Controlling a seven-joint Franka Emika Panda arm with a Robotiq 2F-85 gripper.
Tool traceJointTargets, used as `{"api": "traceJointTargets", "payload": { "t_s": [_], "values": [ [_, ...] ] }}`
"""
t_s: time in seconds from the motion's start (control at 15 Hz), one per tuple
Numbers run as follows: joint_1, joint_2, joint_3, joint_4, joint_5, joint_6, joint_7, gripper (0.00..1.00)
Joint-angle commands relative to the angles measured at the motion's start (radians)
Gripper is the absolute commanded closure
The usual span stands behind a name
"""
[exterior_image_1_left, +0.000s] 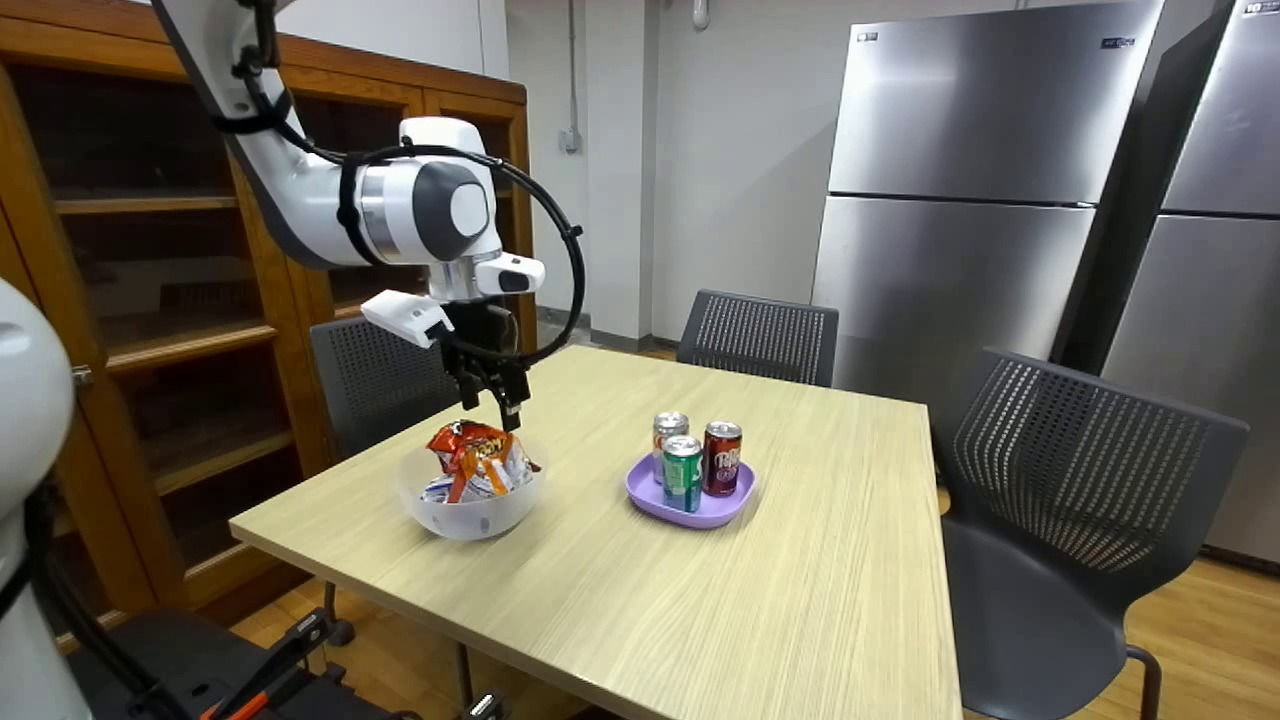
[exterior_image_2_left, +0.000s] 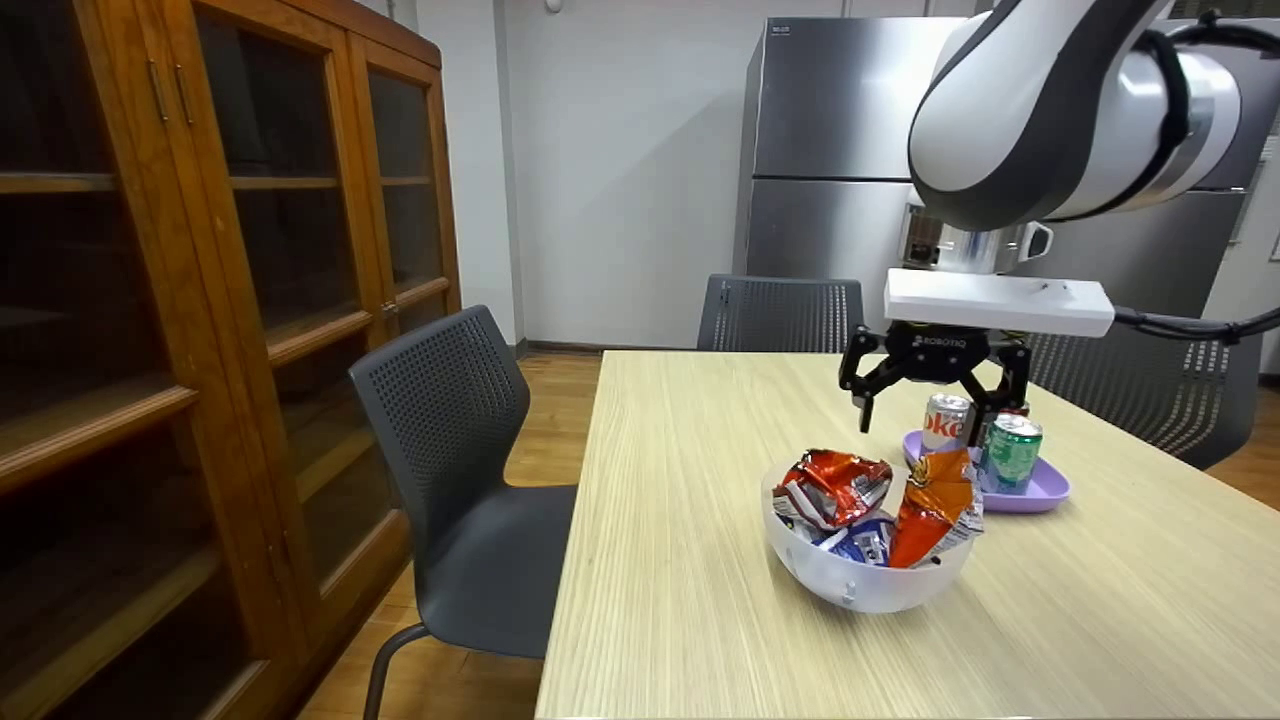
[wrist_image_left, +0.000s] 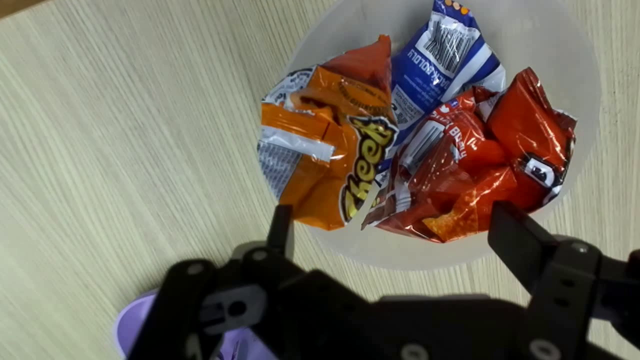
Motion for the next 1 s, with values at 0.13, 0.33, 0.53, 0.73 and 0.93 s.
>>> {"api": "traceJointTargets", "payload": {
  "t_s": [0.13,0.33,0.53,0.73,0.93],
  "values": [
    [-0.012,-0.058,0.028,-0.017,0.018,-0.014,-0.033,0.00],
    [-0.017,-0.070,0.033,-0.015,0.027,-0.012,-0.033,0.00],
    [-0.021,-0.085,0.033,-0.016,0.036,-0.007,-0.032,0.00],
    [-0.021,-0.054,0.032,0.000,0.010,-0.001,-0.003,0.00],
    [-0.026,-0.059,0.032,0.000,0.010,-0.001,-0.004,0.00]
  ]
}}
